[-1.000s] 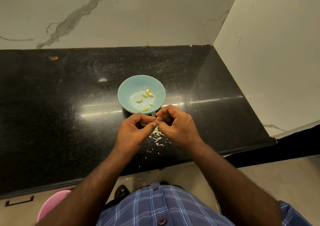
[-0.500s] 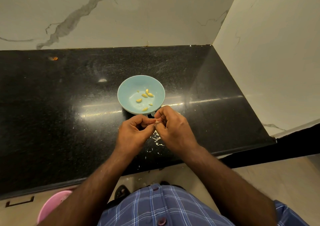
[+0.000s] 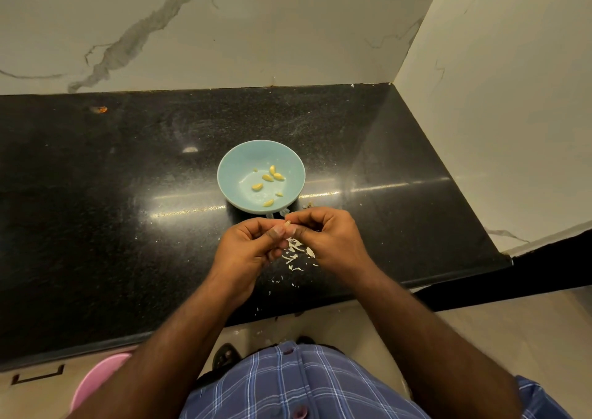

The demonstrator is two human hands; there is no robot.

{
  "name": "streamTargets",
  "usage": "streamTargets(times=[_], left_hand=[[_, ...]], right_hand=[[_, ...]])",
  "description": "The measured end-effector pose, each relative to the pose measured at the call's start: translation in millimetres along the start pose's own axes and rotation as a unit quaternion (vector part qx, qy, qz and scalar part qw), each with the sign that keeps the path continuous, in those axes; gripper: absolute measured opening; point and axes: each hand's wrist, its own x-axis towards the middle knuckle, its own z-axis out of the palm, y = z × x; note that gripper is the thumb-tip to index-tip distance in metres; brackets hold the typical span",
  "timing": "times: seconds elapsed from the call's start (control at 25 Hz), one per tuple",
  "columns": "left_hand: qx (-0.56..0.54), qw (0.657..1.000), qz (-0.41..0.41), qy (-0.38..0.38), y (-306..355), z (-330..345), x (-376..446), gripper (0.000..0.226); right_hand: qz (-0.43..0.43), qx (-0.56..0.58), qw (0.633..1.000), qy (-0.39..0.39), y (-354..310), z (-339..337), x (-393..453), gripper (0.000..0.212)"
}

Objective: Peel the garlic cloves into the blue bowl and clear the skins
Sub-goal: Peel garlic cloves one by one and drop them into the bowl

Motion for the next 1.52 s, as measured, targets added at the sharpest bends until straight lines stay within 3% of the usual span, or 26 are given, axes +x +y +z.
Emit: streamTargets(times=[0.2,0.36,0.6,0.8,0.88,1.16,1.52], left_hand=[[-0.021,1.000,-0.017,-0.007,1.1,4.5,-2.2,0.033],[-0.077,0.996,-0.035,0.008,0.1,10.7,-2.6,0.014],[-0.116,0.993,-0.028,0.023,-0.3,11.4,-4.2,0.011],[-0.017,0.999,0.034,0.020,1.8,7.9,-4.7,0.025],[0.030,0.998,0.049,0.020,1.1,6.9,-5.3,0.020],[0.003,1.000,0.006,0.018,-1.0,5.8,-2.8,0.014],[-0.039,0.998,-0.004,0.046,0.9,6.8,-0.4,0.017]], right_hand=[[-0.002,0.006,0.997,0.075,4.5,9.6,-1.2,0.012],[-0.029,0.012,0.996,0.089,5.5,12.3,-2.2,0.010],[-0.002,0.066,0.996,0.059,4.9,10.4,0.9,0.011],[0.019,0.100,0.995,0.016,3.0,3.7,0.2,0.009],[0.033,0.097,0.995,0.024,4.1,4.2,2.1,0.007],[0.100,0.166,0.981,0.030,5.1,8.5,2.9,0.010],[0.039,0.113,0.992,0.029,7.4,5.7,0.1,0.013]])
